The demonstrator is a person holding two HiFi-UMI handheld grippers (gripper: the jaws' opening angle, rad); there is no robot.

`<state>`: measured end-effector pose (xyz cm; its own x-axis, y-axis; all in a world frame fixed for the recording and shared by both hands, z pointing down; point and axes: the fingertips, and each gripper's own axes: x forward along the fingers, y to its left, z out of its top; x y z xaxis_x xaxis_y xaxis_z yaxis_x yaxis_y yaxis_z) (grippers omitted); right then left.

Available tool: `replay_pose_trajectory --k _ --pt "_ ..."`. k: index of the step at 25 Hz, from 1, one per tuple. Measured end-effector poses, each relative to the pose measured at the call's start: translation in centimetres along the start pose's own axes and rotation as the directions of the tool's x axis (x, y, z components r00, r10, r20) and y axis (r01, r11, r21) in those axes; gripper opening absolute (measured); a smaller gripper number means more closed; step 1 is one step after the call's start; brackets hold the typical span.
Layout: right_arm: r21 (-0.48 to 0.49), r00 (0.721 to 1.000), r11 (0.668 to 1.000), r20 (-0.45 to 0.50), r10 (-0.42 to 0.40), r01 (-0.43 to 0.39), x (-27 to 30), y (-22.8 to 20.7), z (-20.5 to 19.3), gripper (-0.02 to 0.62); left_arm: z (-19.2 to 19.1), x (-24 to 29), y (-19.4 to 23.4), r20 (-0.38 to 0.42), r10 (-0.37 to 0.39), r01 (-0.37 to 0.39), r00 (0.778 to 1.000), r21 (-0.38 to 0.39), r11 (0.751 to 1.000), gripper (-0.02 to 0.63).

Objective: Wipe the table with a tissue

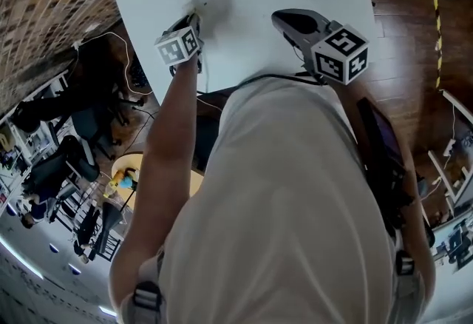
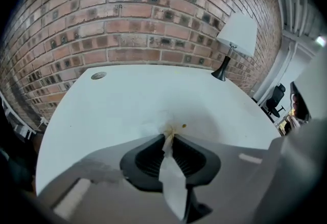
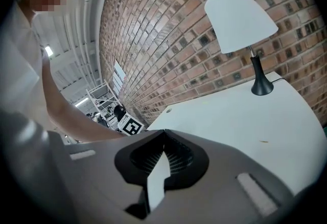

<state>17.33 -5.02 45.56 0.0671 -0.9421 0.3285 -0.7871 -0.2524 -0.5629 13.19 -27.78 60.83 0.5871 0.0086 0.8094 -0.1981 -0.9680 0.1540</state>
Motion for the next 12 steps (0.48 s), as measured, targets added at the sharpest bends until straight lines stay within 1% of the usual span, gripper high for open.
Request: replay_pose_trajectory --k 2,5,7,12 --pt "0.004 1.000 1.000 0.005 -0.012 0.012 -0.4 -0.4 0.2 0.008 0.1 0.8 0.0 -0.018 0.002 -0.002 1.000 0.002 1.000 0.057" --pt "0.013 1.000 1.000 0.011 -0.027 0.027 -1.1 -1.1 0.3 0.009 0.5 1.4 -0.2 -0.015 0.014 -0.015 1.000 -0.028 1.000 0.057" --pt "0.020 0.999 0.999 0.013 -0.033 0.032 -1.5 -1.4 0.2 0.009 0.4 1.6 -0.3 -0.025 0.023 -0.024 0.999 -0.030 0.999 0.056" --pt "0.025 0.999 0.999 0.013 -0.030 0.029 -1.9 -1.6 0.1 0.009 0.4 2.1 -0.6 -0.083 0.063 -0.057 0.995 0.079 0.995 0.054"
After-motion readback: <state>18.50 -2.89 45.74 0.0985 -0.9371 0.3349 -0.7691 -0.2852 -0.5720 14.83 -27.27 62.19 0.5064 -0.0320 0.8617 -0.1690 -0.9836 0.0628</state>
